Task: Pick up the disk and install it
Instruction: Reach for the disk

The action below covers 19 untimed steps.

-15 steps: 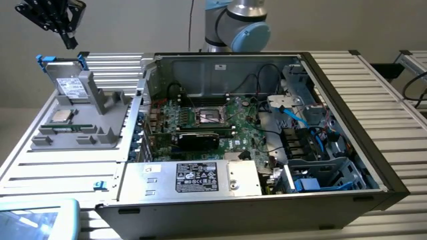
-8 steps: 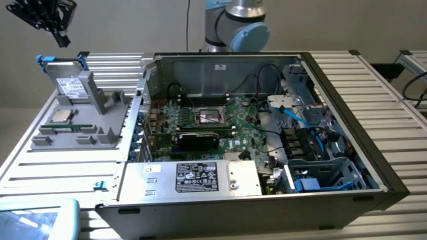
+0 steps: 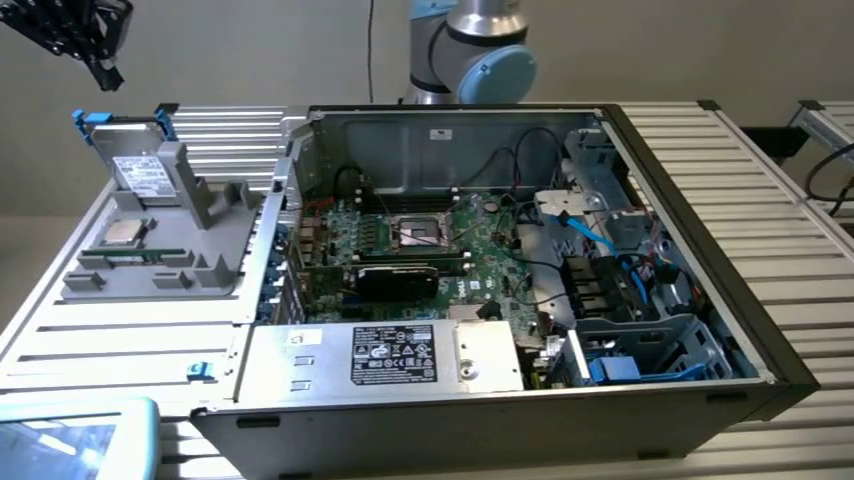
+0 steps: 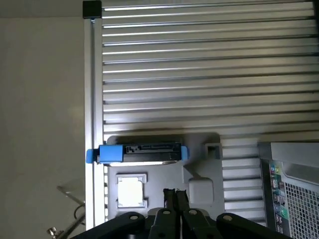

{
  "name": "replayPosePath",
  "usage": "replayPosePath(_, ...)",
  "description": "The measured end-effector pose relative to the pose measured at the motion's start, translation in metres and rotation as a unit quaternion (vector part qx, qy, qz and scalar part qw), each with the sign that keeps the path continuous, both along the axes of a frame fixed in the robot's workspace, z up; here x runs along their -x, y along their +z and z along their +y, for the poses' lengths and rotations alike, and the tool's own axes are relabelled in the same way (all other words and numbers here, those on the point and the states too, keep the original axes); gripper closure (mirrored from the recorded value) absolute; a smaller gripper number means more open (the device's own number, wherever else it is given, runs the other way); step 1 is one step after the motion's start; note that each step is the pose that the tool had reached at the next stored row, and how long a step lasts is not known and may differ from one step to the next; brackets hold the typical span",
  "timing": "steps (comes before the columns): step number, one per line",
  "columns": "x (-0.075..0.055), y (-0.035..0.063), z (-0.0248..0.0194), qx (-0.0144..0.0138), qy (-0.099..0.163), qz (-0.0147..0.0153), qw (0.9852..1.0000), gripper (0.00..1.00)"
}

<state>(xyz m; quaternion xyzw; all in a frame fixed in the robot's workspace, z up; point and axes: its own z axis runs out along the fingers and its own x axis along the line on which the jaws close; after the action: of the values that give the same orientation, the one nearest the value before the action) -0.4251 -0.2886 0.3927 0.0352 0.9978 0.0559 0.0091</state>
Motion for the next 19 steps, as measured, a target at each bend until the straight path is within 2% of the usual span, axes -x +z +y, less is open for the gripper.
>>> replayPosePath(4,0.01,-0.0012,0.0059,-0.0012,0.0,0.0,1.0,0.89)
replayPosePath(10,0.027,-0.002,0.0153,-0.0013,0.0,0.0007,1.0,0.89)
replayPosePath(14,0.036,-0.002,0.0195,-0.0011,0.0,0.0056,1.0,0.89)
replayPosePath(19,0.046,-0.0021,0.0246,0.0,0.001,0.0143,0.9999,0.89)
